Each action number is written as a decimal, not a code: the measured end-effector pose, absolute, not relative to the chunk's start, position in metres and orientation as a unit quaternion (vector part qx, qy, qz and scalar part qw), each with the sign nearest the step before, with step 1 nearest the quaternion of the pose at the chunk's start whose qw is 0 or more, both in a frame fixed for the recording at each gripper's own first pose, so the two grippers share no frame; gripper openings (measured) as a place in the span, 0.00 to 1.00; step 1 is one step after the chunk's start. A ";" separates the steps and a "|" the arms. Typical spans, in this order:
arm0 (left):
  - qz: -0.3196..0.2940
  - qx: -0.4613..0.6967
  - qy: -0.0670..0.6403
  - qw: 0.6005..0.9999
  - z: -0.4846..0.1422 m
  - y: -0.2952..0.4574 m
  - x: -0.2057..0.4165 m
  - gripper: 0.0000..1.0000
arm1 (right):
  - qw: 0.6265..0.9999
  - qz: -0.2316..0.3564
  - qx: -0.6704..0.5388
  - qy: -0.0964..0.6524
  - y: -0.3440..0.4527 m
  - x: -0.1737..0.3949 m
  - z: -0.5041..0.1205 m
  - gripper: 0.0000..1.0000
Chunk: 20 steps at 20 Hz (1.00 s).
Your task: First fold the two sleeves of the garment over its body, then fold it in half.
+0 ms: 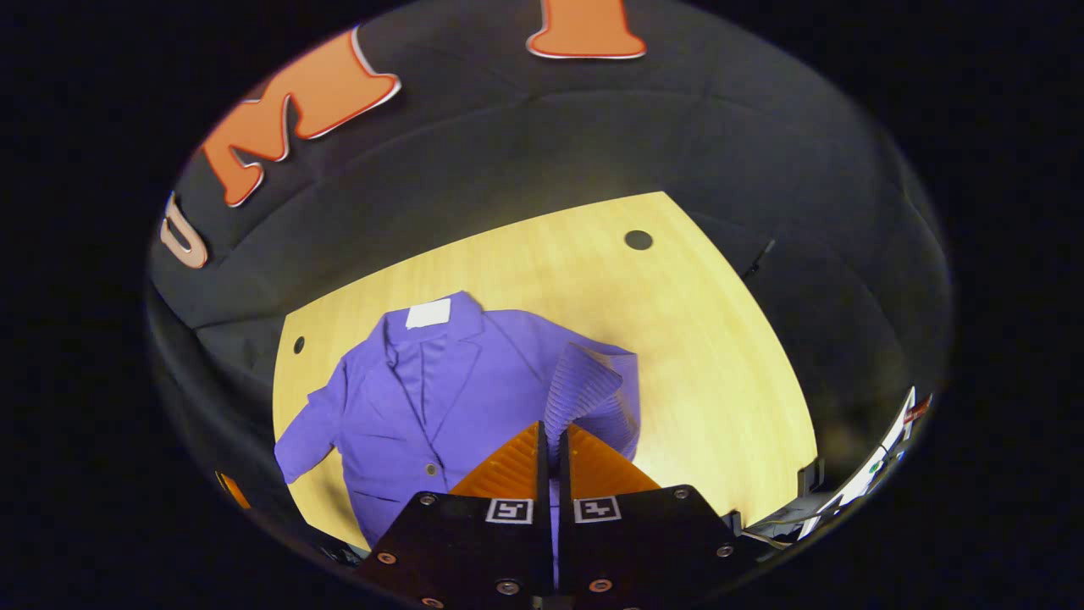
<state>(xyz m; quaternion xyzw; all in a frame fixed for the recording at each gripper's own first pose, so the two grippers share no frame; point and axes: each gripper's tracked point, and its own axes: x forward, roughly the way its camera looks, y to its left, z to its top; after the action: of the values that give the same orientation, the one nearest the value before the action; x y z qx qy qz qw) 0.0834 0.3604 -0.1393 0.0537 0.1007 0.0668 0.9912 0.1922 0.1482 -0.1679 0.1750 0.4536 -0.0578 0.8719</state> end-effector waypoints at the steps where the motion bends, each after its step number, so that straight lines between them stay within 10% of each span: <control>1: 0.071 0.060 0.101 0.991 -0.140 0.368 0.082 0.98 | 0.873 -0.051 0.169 0.454 0.158 0.198 -0.165 0.04; 14: 0.147 0.044 0.151 0.977 -0.176 0.467 0.078 0.98 | 0.878 0.045 0.166 0.446 0.302 0.257 -0.153 0.03; 20: 0.165 0.013 0.199 0.966 -0.212 0.509 0.090 0.98 | 0.877 0.093 0.207 0.424 0.345 0.256 -0.143 0.38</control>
<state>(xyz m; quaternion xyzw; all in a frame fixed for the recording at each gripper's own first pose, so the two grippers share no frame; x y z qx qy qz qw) 0.0896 0.5092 -0.2116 0.0128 0.1994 0.1649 0.9659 0.2557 0.3452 -0.1434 0.2067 0.4237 0.0932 0.8769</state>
